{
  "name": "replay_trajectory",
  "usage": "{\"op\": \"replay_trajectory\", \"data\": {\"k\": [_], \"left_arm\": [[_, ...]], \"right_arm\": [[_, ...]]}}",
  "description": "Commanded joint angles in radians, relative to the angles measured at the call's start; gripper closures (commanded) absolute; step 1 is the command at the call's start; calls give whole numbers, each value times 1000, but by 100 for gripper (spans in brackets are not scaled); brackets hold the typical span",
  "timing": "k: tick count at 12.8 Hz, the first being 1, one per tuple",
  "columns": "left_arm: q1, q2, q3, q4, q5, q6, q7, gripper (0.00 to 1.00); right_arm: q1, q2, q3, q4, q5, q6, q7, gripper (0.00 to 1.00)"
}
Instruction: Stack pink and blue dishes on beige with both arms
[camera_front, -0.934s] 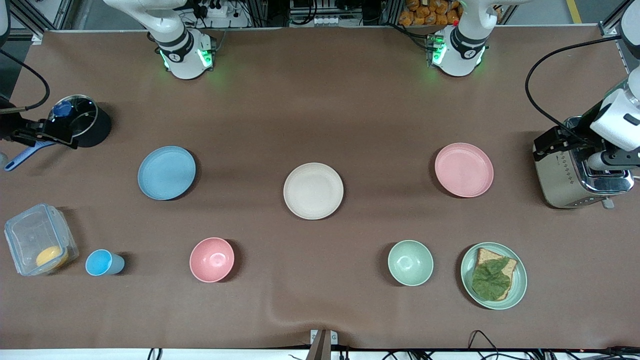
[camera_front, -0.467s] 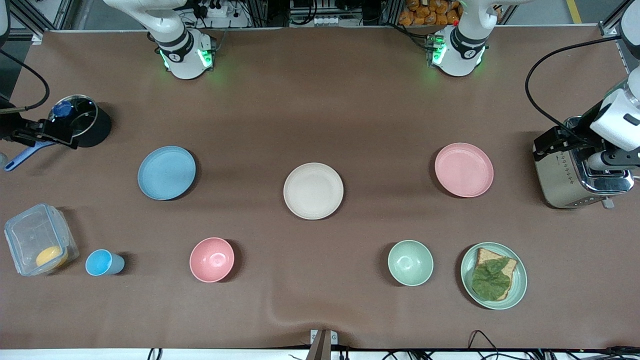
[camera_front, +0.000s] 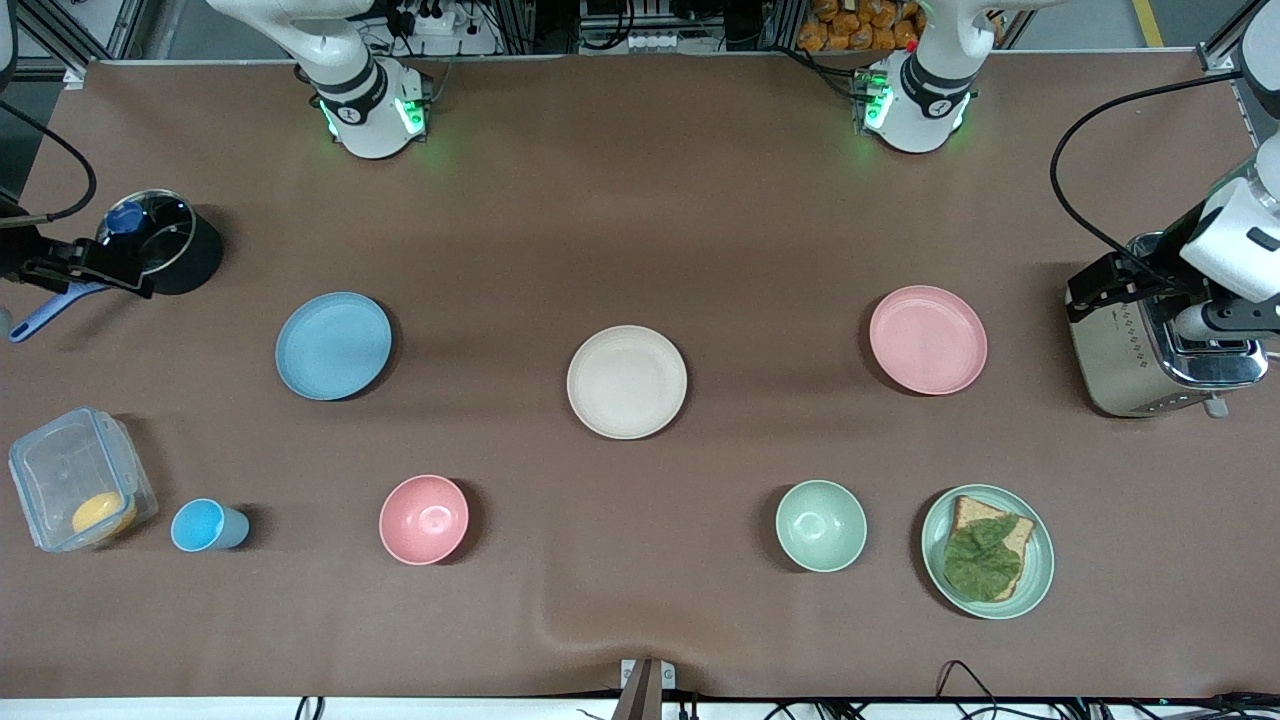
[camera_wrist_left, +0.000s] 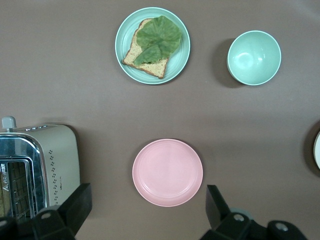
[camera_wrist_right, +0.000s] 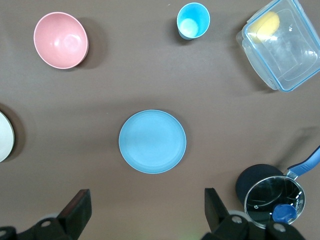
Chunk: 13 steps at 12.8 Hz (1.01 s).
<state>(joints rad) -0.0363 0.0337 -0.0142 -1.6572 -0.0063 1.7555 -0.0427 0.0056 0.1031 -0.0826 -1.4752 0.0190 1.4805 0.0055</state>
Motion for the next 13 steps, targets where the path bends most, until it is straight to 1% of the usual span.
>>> {"op": "replay_trajectory", "data": {"k": [1, 8, 11, 13], "left_arm": [[4, -8, -1, -6, -21, -2, 0, 0], [12, 2, -1, -1, -18, -4, 1, 0], [13, 5, -1, -1, -18, -42, 3, 0], [12, 5, -1, -1, -15, -42, 1, 0]], "right_arm": [[-12, 1, 6, 4, -5, -2, -1, 0], [-13, 1, 6, 4, -5, -2, -1, 0], [-13, 1, 6, 4, -5, -2, -1, 0], [-13, 1, 6, 4, -5, -2, -2, 0]]}}
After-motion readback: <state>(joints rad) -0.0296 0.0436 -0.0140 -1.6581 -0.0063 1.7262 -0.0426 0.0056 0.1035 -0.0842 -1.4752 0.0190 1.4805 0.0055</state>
